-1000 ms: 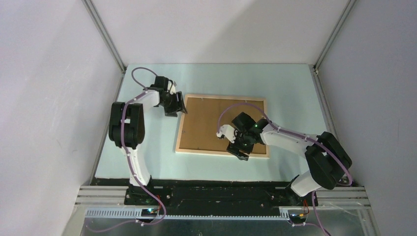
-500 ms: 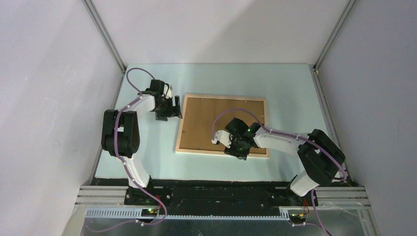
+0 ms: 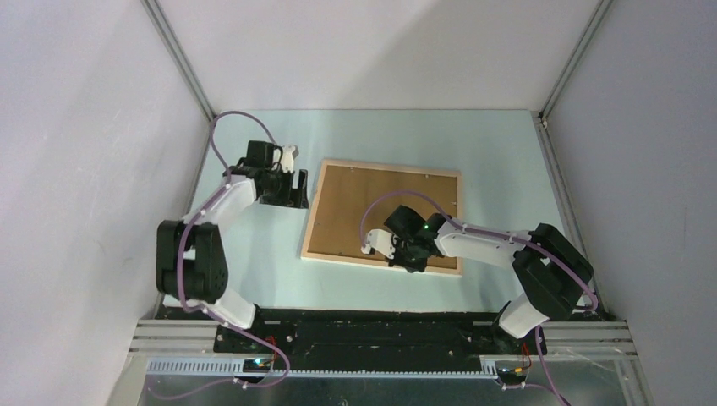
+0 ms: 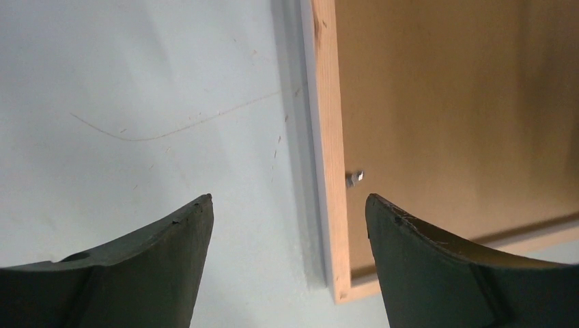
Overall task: Put the photo into the frame
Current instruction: Turn over the photo frame at the center of the board.
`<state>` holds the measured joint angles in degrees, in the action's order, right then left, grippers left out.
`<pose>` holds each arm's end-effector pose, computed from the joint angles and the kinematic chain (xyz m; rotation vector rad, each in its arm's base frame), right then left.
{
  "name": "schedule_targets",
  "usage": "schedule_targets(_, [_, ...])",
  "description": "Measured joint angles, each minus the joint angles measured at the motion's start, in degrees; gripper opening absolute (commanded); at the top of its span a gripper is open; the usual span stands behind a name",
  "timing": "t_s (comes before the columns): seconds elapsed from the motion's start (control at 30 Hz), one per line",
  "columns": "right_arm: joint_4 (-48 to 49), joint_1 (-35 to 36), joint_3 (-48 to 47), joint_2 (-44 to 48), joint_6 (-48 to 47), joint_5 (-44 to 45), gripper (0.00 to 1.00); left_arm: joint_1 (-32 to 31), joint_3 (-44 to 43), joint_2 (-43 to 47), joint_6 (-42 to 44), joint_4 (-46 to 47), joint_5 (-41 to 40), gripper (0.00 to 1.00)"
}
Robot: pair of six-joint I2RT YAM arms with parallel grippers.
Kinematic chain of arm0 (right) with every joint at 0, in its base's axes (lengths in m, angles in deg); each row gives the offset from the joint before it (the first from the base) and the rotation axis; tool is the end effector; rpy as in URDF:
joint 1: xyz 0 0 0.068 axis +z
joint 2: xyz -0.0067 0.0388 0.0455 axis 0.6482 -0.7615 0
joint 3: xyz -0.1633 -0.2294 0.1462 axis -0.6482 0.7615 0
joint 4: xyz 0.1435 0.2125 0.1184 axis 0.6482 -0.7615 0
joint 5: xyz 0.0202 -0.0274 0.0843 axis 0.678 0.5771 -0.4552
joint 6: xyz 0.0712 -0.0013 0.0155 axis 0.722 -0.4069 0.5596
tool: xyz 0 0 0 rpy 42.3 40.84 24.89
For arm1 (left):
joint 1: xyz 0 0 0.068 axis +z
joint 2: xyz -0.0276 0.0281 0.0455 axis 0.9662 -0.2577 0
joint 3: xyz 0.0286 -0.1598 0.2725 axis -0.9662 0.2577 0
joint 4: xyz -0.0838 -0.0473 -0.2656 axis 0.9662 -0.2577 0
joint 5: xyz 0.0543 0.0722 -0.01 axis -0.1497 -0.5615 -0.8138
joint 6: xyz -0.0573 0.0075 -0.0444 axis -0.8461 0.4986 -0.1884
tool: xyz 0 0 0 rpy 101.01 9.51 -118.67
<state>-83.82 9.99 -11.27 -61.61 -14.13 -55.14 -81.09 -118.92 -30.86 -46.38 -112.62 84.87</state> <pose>0.1950 0.2422 0.1813 -1.8892 2.0988 0.1702 0.3595 -0.0525 0.2315 0.2190 2.6041 -0.3525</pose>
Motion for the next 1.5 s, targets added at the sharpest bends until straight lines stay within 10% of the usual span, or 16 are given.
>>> schedule_targets(0.7, [-27.6, -13.6, -28.2, 1.7, -2.4, -21.2, 0.0, -30.9, 3.5, 34.8, 33.3, -0.2, -12.0, 1.0])
schedule_targets(1.27, [-46.2, -24.9, -45.5, -2.7, -6.4, -36.5, 0.0, -46.0, -8.6, 16.2, 45.5, -1.7, -18.5, 0.99])
schedule_targets(1.5, [-47.8, -27.8, -45.5, -2.8, -8.0, -39.8, 0.0, -48.2, -10.6, 11.5, 46.1, -2.3, -18.6, 0.84])
